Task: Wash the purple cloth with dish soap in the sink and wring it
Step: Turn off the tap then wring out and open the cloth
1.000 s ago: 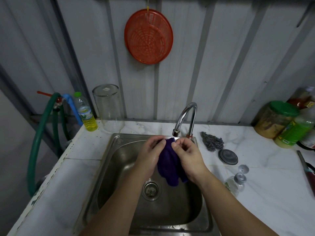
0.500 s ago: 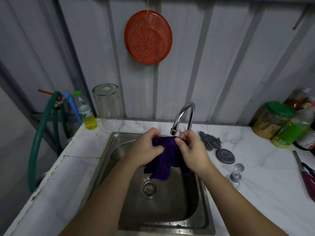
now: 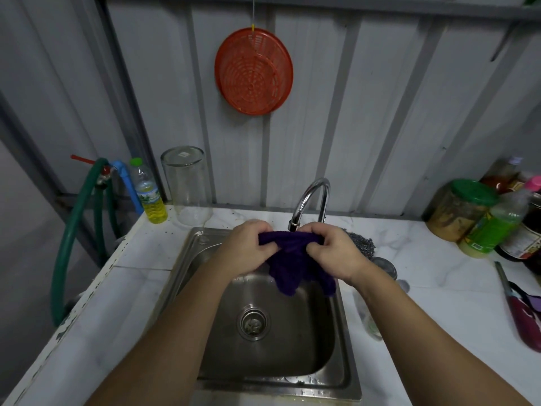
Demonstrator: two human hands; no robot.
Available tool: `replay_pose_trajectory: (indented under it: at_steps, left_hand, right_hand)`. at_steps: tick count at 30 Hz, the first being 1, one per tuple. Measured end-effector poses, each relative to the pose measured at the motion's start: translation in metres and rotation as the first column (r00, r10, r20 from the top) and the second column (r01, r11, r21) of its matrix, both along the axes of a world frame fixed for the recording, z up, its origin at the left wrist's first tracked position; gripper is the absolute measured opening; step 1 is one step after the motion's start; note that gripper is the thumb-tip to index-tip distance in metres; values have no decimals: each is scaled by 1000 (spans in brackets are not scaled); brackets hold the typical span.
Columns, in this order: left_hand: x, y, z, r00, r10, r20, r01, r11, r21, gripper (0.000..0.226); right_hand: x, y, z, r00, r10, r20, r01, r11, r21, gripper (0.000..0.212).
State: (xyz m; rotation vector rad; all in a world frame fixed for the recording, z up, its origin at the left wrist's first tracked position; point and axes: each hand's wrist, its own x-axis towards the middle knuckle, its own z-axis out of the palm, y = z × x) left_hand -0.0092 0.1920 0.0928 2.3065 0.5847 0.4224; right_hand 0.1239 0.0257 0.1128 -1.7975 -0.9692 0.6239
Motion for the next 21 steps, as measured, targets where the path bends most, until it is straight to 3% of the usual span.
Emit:
replay_pose_trajectory:
  at_steps: [2, 5, 7, 9, 10, 13, 17, 21]
  left_hand:
    - [-3, -4, 6, 999, 1, 36, 9, 964, -266, 3]
    - [-6, -12, 10, 989, 88, 115, -15, 853, -521, 5]
    - [-8, -18, 12, 976, 142, 167, -12, 796, -605, 5]
    - [-12, -19, 14, 967, 177, 182, -36, 805, -592, 6]
    - [-14, -20, 16, 969, 180, 166, -57, 825, -562, 6]
    - [-20, -22, 22, 987, 159, 24, -127, 861, -492, 18]
    - [-23, -27, 29, 977, 163, -136, -206, 877, -434, 30]
    - [-17, -47, 33, 934, 331, -131, -346, 932, -110, 24]
  right_hand:
    - [0, -2, 3, 995, -52, -79, 56, 997, 54, 38]
    - [-1, -2, 6, 980, -86, -179, 103, 991, 89, 24]
    - [-5, -7, 6, 937, -33, -347, 91, 984, 151, 14]
    - [-9, -13, 3, 869, 22, -495, 85, 978, 192, 17]
    - [-11, -15, 1, 877, 5, -481, 86, 982, 168, 20]
    - [-13, -18, -2, 964, -157, -213, 168, 985, 35, 14]
    - [-22, -21, -5, 949, -312, 46, 314, 948, -47, 14]
    - [-36, -17, -4, 909, -369, 192, 404, 894, -194, 13]
